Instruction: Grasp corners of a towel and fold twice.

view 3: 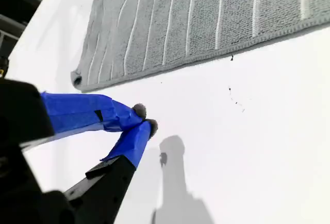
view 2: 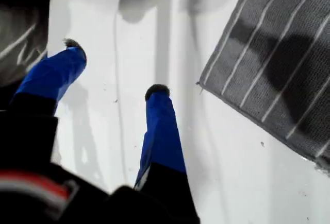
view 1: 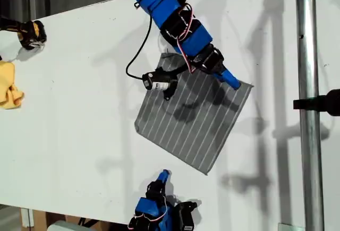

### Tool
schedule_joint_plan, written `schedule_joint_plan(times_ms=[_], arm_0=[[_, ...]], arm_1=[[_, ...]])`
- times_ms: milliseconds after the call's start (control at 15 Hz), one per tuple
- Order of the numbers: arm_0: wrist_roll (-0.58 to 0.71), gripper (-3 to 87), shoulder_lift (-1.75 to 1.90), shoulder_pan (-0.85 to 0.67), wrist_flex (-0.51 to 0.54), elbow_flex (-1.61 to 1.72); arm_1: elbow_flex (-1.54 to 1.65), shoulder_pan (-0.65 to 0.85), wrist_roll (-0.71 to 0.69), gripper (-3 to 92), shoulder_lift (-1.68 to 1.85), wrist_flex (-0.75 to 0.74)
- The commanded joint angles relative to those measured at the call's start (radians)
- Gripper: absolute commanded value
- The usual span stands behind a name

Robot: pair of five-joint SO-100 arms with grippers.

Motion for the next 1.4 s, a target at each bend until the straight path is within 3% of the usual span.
schedule_joint_plan(times_ms=[0, 533, 1333], arm_0=[[-0.003, -1.5, 0.005, -0.002, 0.002, 0.006], [-0.006, -1.5, 0.005, -0.002, 0.002, 0.006], [-0.006, -1.5, 0.005, -0.008, 0.002, 0.006]], arm_1=[[-0.009, -0.011, -0.012, 30.2, -0.034, -0.018], [-0.144, -0.005, -0.014, 28.6, -0.281, 0.089], [-0.293, -0.035, -0.046, 27.8, -0.707, -0.038]])
